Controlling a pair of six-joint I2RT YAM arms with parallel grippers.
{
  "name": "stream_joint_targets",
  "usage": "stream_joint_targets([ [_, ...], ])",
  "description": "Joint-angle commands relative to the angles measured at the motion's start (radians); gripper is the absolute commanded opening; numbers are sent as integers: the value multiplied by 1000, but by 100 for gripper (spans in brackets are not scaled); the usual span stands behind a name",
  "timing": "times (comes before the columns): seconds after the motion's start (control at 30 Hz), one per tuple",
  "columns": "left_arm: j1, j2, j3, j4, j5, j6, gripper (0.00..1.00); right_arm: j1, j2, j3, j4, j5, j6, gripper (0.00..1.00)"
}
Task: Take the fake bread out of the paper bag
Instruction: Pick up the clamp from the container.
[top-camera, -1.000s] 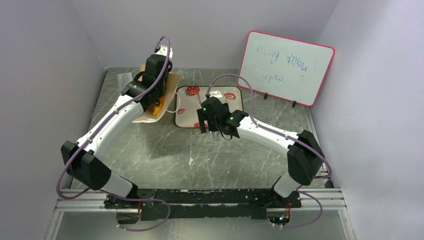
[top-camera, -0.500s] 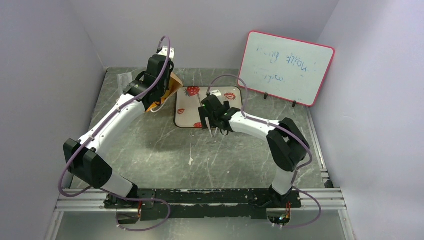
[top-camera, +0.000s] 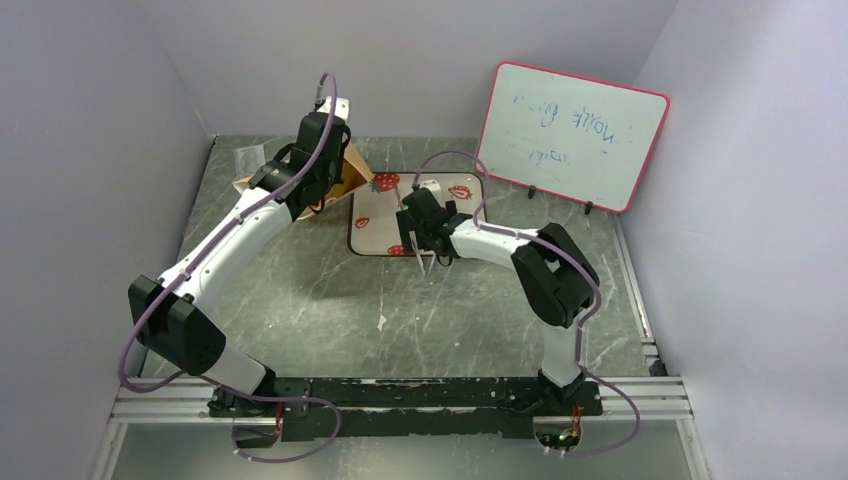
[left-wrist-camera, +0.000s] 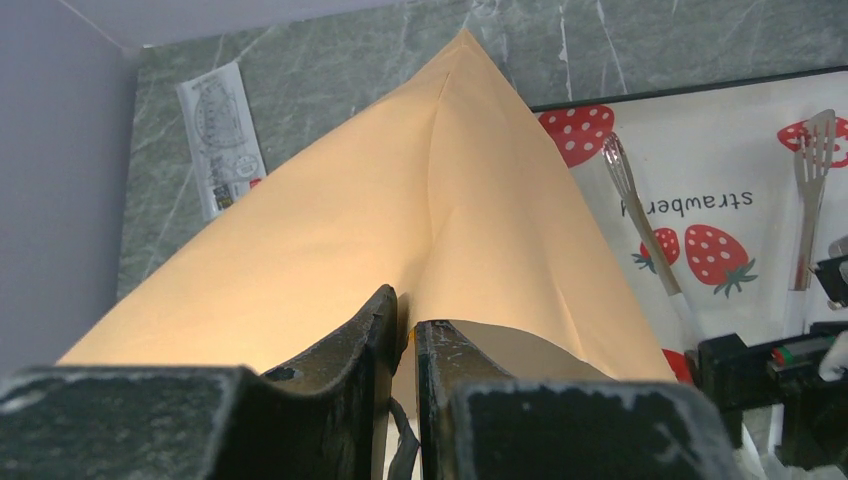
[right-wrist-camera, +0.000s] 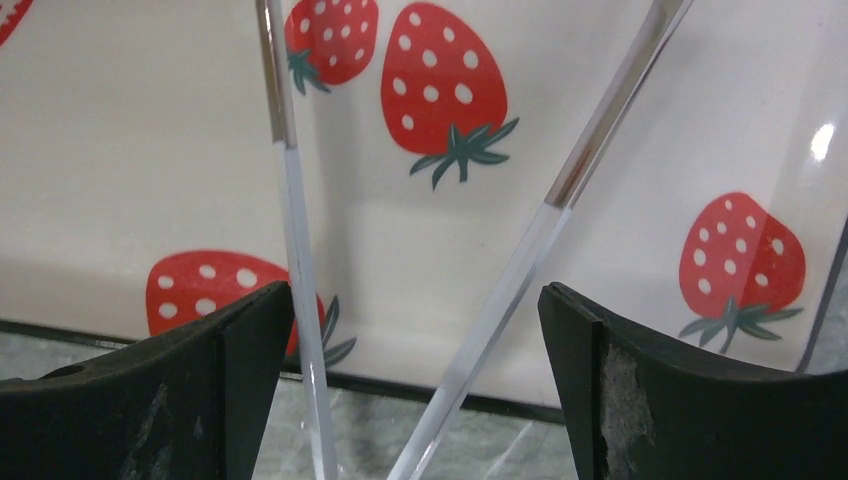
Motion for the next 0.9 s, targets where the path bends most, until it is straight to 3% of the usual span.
stream_joint_targets([
  [0.0,-4,-6,32,-56,20,-83,7,-28,40,26,71,-10,-9,94],
  [0.3,-17,-13,17,-103,26,-277,7,-52,72,26,119,-45,-9,84],
  [0.47,-51,5,29,-98,29,-378,7,-53,48,-1,132,-44,-18,70],
  [0.6,-85,45,71,-100,3,-389,7,-53,25,-19,128,-42,-20,55],
  [0.87,-139,160,175,-131,-38,-352,7,-51,-41,-79,134,-58,1,45],
])
